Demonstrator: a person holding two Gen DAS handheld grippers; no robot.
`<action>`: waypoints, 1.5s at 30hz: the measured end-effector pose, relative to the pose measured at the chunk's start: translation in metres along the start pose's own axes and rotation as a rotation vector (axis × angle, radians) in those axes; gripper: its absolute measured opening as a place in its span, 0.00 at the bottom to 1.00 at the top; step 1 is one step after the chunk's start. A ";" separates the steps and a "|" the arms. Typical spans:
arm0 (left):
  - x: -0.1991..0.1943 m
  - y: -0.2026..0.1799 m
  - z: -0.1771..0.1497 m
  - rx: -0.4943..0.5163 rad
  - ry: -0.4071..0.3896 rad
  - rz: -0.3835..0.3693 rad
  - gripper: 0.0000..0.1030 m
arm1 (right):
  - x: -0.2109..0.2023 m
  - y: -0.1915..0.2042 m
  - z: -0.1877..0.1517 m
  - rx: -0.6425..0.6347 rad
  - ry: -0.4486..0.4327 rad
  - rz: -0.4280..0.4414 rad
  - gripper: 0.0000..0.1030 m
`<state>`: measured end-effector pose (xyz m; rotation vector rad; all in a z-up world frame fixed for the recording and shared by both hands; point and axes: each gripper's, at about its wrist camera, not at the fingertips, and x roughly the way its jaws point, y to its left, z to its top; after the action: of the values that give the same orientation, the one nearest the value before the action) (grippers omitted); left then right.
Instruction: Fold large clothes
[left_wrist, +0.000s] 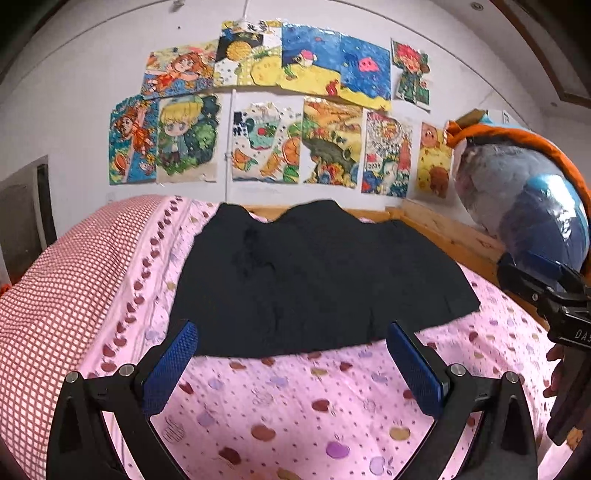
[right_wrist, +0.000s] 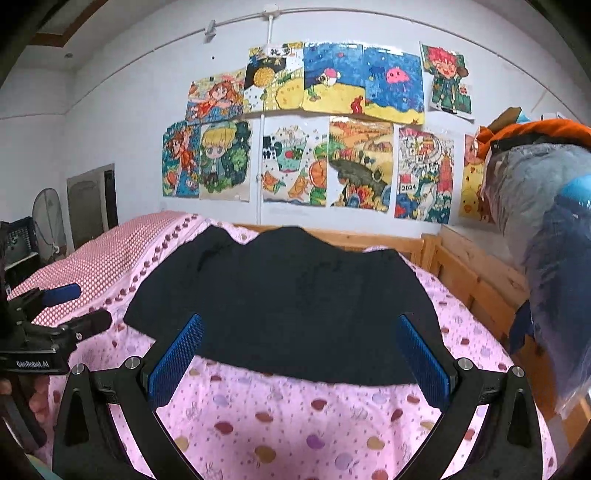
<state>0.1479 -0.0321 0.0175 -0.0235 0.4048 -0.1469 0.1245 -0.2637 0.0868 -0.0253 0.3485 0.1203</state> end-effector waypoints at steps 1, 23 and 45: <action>0.001 -0.001 -0.001 0.013 0.009 -0.004 1.00 | -0.001 -0.001 -0.002 0.002 0.005 -0.001 0.99; 0.003 -0.009 -0.015 0.110 0.053 -0.020 1.00 | 0.003 -0.009 -0.050 0.048 0.113 -0.047 0.99; 0.010 -0.003 -0.021 0.066 0.087 -0.047 1.00 | 0.012 -0.007 -0.059 0.047 0.154 -0.069 0.99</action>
<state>0.1484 -0.0362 -0.0056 0.0380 0.4861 -0.2084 0.1161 -0.2723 0.0270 -0.0004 0.5035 0.0420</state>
